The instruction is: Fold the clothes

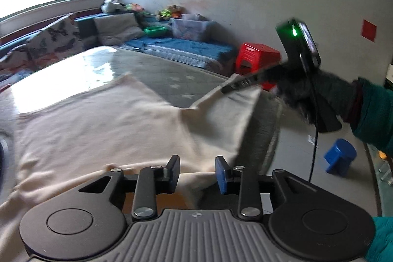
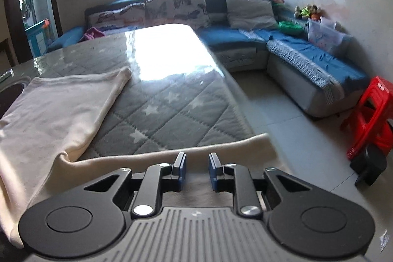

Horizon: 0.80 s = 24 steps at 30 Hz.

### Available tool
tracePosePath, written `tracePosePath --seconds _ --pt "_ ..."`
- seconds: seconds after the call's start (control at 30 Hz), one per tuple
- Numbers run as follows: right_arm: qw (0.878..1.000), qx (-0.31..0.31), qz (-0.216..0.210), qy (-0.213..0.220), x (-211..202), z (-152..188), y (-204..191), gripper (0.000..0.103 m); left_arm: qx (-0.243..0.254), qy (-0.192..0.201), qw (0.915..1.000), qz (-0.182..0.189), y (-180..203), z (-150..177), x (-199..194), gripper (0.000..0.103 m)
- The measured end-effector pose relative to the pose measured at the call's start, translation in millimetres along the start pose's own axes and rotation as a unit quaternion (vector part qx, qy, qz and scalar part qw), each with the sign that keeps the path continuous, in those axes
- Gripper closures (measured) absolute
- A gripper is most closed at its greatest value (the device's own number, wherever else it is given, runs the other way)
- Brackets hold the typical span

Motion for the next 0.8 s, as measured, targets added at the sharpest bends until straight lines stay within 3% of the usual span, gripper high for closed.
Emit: tracePosePath --seconds 0.2,0.37,0.67,0.8 --pt "1.0 0.004 0.013 -0.004 6.6 -1.8 6.8 0.071 -0.033 0.011 0.9983 -0.048 -20.2 11.0 -22.2 0.062" --pt "1.0 0.004 0.016 0.002 2.6 -6.5 8.1 0.071 -0.062 0.014 0.9945 -0.083 -36.2 20.0 -35.6 0.062" --pt "0.995 -0.063 -0.075 0.022 -31.0 2.1 -41.9 0.057 -0.063 0.009 0.9935 -0.094 -46.3 20.2 -27.1 0.06" --pt "0.994 -0.079 -0.078 0.013 -25.9 9.8 -55.4 0.052 -0.05 -0.003 0.9944 -0.093 -45.9 22.4 -15.3 0.064"
Point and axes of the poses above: each gripper's, at about its wrist camera, not at the fingertips, and x roughly the way its jaws point, y to its right, z to its underside, the point moved 1 cm from there along x, roughly the way its jaws point, and after that the axes turned 8 degrees about z, right-handed, at the moved point
